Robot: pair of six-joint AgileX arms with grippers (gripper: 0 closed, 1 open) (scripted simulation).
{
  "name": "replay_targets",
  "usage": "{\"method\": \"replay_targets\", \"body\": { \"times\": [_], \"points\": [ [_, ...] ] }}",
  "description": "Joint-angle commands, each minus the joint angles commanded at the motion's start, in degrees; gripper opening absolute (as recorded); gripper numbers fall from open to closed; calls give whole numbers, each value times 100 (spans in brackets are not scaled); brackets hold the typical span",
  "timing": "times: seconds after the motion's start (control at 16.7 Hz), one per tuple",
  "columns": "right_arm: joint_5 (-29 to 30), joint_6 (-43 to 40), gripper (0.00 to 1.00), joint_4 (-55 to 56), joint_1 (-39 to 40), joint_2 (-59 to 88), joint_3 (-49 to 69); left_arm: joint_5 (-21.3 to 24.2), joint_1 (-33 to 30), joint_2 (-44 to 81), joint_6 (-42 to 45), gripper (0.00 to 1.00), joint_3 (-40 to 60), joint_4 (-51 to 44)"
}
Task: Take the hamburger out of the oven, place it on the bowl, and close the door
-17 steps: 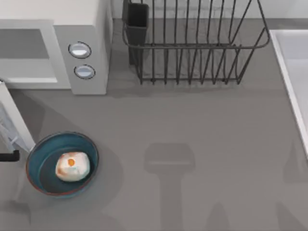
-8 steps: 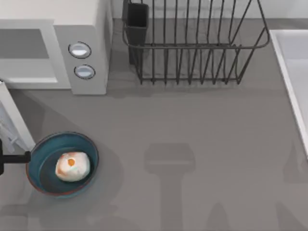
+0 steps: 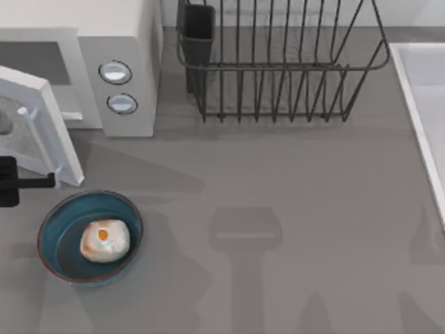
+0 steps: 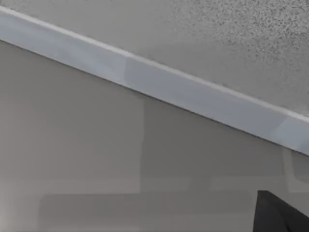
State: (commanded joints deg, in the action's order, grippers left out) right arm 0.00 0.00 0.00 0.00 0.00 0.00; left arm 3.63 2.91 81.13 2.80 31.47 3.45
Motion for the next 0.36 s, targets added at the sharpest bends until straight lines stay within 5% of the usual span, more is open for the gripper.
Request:
{"method": "replay_targets", "body": {
  "times": [0.36],
  "points": [
    [0,0,100,0,0,0,0,-51,-82,874,-45,0,561,406]
  ]
}}
